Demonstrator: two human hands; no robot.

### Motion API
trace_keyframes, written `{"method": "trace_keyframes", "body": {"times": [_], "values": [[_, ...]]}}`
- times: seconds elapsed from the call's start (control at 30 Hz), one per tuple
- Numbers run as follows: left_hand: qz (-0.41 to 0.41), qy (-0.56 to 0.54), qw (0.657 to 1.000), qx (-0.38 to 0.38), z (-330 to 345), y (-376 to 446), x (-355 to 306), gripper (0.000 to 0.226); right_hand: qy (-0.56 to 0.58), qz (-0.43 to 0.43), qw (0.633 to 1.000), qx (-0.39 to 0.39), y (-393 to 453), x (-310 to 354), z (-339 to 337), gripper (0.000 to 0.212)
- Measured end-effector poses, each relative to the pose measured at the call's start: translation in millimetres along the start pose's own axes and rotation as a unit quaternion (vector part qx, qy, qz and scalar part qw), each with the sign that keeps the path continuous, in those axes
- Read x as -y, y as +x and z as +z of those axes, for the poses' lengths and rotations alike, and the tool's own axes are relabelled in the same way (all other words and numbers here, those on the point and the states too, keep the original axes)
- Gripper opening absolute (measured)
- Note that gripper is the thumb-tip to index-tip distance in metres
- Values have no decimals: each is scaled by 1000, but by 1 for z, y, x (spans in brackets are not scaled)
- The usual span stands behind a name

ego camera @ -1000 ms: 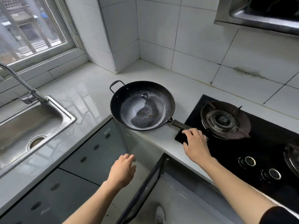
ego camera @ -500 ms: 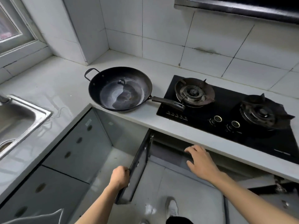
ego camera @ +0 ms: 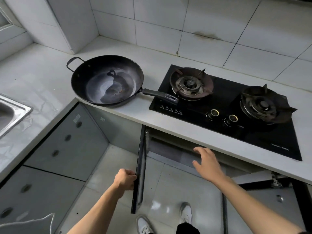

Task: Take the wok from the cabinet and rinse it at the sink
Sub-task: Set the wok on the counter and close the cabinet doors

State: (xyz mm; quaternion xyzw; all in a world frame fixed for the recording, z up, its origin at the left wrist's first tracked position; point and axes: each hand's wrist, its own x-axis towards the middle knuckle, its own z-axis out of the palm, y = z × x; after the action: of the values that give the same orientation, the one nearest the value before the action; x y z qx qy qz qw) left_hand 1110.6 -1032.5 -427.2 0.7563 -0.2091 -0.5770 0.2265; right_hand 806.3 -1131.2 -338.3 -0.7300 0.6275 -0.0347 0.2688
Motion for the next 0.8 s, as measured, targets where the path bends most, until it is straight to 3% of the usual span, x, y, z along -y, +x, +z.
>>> {"method": "trace_keyframes", "body": {"times": [0.2,0.5,0.63,0.8], "values": [[-44,-136,988,48,78,-6,-18,25,-39,13,999,-23,19,-43,-29,58],[-76,-272,951,127,157,4,-61,23,-91,40,995,34,34,-95,-47,58],[-68,-319,931,166,184,13,-80,37,-82,47,995,24,32,-115,-49,55],[-75,-407,895,164,210,19,-110,53,-94,34,995,21,34,-133,-51,57]]}}
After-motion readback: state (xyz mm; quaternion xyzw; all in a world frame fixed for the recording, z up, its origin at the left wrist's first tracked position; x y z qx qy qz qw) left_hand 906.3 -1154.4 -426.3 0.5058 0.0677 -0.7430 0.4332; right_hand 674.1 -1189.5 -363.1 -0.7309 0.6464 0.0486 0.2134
